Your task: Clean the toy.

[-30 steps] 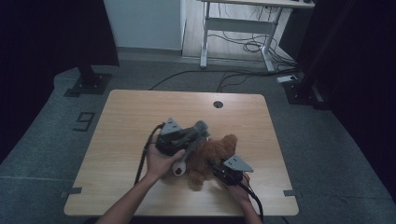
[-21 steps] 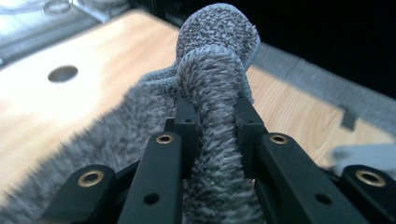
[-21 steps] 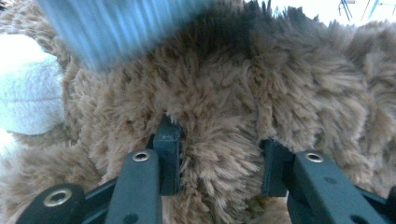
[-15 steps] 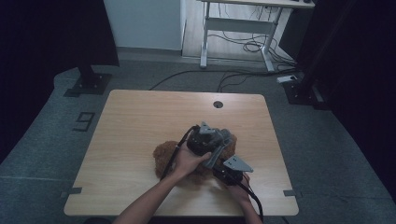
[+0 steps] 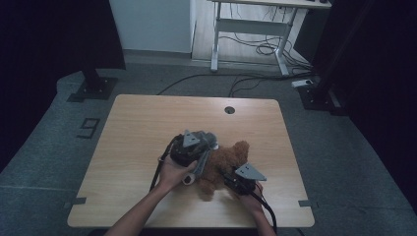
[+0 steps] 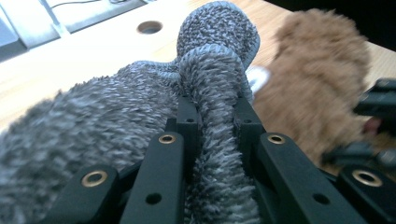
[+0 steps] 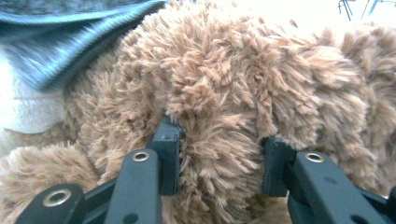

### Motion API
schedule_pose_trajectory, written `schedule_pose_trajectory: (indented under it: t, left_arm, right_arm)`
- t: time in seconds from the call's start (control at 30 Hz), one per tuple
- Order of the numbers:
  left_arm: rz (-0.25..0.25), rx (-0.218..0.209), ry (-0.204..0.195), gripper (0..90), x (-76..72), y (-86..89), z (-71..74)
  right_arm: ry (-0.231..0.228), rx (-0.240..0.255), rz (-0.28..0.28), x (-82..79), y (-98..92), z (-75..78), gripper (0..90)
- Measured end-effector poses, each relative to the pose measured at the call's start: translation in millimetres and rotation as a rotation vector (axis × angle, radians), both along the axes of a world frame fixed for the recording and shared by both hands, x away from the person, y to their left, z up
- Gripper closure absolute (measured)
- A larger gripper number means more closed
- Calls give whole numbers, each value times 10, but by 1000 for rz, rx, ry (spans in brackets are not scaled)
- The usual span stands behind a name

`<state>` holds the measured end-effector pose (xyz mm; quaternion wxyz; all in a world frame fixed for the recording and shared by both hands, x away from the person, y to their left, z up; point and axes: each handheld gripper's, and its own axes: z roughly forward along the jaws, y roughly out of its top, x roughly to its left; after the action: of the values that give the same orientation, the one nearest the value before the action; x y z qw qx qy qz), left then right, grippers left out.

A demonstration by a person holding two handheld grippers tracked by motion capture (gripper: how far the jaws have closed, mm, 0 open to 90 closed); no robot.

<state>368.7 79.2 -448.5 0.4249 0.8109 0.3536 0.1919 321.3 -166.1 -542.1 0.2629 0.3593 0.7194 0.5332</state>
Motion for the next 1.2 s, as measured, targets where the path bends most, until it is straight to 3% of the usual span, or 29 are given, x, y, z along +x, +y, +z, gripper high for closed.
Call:
schedule_pose_trajectory:
  t: [0.1, 0.2, 0.4, 0.43, 0.47, 0.57, 0.7, 0.8, 0.9, 1.03, 1.13, 1.2]
  left_arm:
    - [14, -37, -8, 776, -55, 204, 0]
    - [36, -20, -36, 776, -120, 342, -1]
    - [60, -42, -28, 776, -210, 553, -73]
    - [71, -74, -20, 775, -263, 652, -125]
    - [74, -80, -20, 776, -281, 679, -139]
    - [96, -83, -29, 776, -341, 775, -176]
    - [130, -90, 0, 775, -326, 925, -197]
    - [149, -126, 36, 774, -280, 1007, -205]
    - [158, -142, 51, 774, -251, 1045, -207]
    - [129, -180, 51, 773, -248, 1009, -134]
    - [70, -204, 12, 773, -279, 852, 38]
    - [15, -198, -4, 772, -282, 667, 165]
  right_arm:
    - [-2, -1, -1, -3, 7, 0, 587]
    - [-3, -2, -2, -4, 7, 0, 587]
    - [-2, 0, -1, 0, 5, 0, 586]
    - [-1, 0, 0, 1, 5, 1, 585]
    - [-2, 0, 0, 1, 6, 0, 585]
    - [-3, -1, -1, -1, 9, 0, 583]
    - [-2, 0, -2, 0, 9, 0, 583]
    - [0, 2, -3, 4, 7, 0, 582]
    - [1, 5, -5, 5, 5, 0, 582]
    - [3, 8, -6, 11, -3, -3, 583]
    - [4, 10, -6, 13, -5, -3, 583]
    - [5, 10, -7, 12, -5, -4, 583]
